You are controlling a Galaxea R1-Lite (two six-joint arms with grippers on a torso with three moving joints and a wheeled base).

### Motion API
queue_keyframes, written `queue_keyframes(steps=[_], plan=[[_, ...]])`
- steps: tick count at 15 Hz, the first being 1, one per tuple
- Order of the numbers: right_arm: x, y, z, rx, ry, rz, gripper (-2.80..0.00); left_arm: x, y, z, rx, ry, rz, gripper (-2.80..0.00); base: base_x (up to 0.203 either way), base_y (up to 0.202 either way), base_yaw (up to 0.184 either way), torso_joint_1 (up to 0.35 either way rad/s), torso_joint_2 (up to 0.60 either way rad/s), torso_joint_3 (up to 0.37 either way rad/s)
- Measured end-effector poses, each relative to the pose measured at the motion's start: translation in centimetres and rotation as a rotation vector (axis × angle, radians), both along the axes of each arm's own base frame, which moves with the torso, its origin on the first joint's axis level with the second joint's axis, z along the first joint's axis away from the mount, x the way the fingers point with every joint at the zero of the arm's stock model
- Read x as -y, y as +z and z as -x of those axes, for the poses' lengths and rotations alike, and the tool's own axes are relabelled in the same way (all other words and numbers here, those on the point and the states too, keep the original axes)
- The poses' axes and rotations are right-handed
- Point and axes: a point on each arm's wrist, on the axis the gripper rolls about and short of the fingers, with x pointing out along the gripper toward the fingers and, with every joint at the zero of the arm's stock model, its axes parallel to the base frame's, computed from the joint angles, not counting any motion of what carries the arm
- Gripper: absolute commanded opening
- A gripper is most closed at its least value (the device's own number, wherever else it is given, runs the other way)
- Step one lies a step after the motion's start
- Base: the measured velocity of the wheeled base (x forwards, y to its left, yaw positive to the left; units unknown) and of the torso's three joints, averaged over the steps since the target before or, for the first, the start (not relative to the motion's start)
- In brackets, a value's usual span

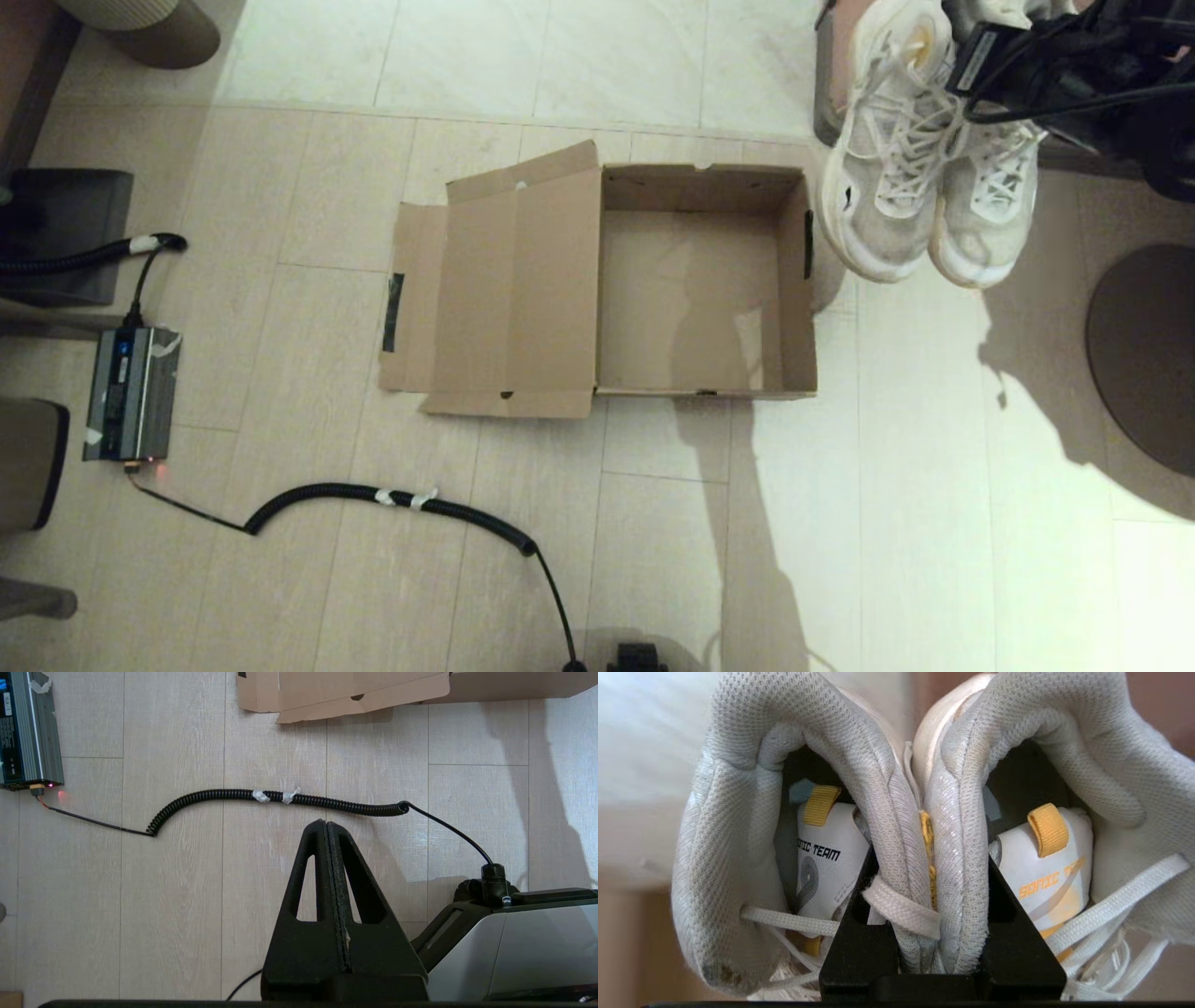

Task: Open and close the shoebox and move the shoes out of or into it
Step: Put the shoes into the shoe box

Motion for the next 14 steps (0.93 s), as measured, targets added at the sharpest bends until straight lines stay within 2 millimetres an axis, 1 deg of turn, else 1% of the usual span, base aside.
queue_keyframes(steps=[2,4,7,9,11,14], plan=[[-3.1,0.8,1.4,0.028,0.033,-0.086,-2.80,0.0,0.0,0.0,0.000,0.000,0.000,-2.80,0.000,0.000,0.000,0.000,0.00,0.000],[-5.6,1.3,2.5,0.055,0.022,-0.154,-2.80,0.0,0.0,0.0,0.000,0.000,0.000,-2.80,0.000,0.000,0.000,0.000,0.00,0.000],[-8.8,0.8,3.1,0.067,0.040,-0.196,-2.80,0.0,0.0,0.0,0.000,0.000,0.000,-2.80,0.000,0.000,0.000,0.000,0.00,0.000],[-11.0,-0.1,2.8,0.072,0.054,-0.218,-2.80,0.0,0.0,0.0,0.000,0.000,0.000,-2.80,0.000,0.000,0.000,0.000,0.00,0.000],[-12.9,-1.5,2.3,0.050,0.072,-0.217,-2.80,0.0,0.0,0.0,0.000,0.000,0.000,-2.80,0.000,0.000,0.000,0.000,0.00,0.000],[-14.9,-4.0,1.3,0.000,0.094,-0.197,-2.80,0.0,0.0,0.0,0.000,0.000,0.000,-2.80,0.000,0.000,0.000,0.000,0.00,0.000]])
